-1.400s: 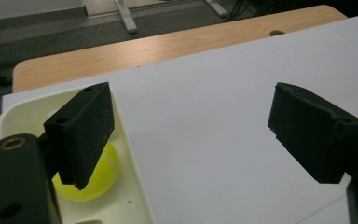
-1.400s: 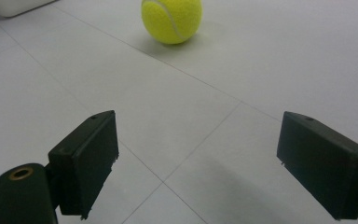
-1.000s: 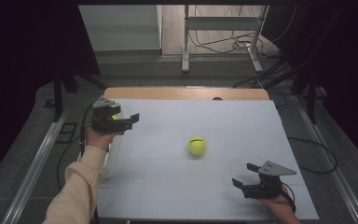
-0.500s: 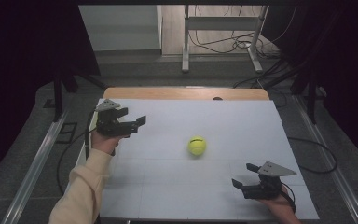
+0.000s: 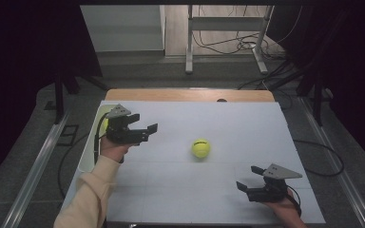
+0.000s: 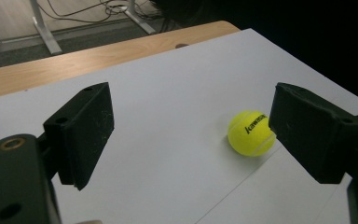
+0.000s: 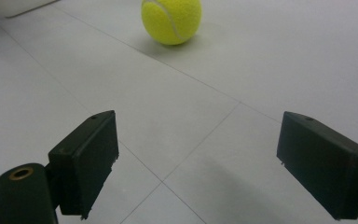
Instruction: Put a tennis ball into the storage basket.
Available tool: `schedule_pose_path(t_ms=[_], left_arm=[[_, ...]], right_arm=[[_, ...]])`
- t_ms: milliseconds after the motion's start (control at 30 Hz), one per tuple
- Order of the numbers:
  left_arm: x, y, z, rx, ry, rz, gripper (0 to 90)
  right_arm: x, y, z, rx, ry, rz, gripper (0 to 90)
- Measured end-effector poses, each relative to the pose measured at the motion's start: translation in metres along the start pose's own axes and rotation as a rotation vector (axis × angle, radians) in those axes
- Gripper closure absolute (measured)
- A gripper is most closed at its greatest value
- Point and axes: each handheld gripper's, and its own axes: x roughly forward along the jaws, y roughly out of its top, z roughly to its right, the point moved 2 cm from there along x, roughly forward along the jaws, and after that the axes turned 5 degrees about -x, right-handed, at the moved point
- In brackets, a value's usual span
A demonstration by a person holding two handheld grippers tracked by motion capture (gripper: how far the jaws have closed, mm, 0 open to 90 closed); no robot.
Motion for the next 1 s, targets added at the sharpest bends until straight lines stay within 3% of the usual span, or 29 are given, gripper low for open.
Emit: schedule_pose_path(t_ms=[533,1000], left_arm=[[0.03,0.0,0.022,0.036,-0.081,-0.028,14.5],[0.048,-0.003,0.038,0.072,-0.098,-0.07,14.1]], right_arm=[[-0.001,0.0,0.004,0.018,-0.009,0.008,13.0],[-0.001,0.0,0.002,0.009,-0.003,0.01,13.0]])
